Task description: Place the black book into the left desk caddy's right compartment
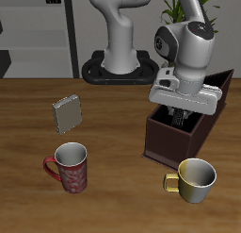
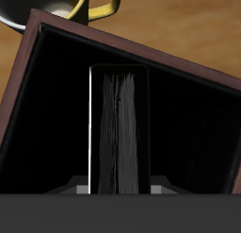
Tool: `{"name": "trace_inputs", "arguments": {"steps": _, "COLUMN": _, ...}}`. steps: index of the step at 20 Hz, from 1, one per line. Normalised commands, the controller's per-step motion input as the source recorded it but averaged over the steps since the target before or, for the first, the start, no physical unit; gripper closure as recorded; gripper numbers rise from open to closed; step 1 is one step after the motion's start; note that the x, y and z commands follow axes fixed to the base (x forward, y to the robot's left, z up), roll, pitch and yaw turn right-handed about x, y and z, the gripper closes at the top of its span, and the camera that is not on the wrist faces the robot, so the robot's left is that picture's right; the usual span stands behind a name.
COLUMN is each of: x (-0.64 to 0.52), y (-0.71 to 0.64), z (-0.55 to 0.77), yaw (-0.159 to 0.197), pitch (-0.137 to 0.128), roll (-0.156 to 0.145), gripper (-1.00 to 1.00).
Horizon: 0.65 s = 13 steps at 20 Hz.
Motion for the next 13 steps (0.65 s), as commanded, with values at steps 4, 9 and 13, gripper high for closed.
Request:
{"name": "trace_inputs", "arguments": {"steps": 4, "x": -0.08, "y": -0.03, "z": 0.14, "yaw": 0.017, "pitch": -0.023, "roll": 0.015, "gripper": -1.0}}
{"name": "trace_inputs", "arguments": {"steps": 9, "x": -0.1, "y": -0.03, "z": 0.13, "yaw": 0.009, "pitch": -0.022, "roll": -0.003, "gripper": -1.0}}
{"name": "trace_inputs", "arguments": {"steps": 13, "x": -0.16, "y": 0.0, "z": 0.18, "yaw": 0.038, "pitch": -0.036, "roll": 0.024, "gripper": -1.0}}
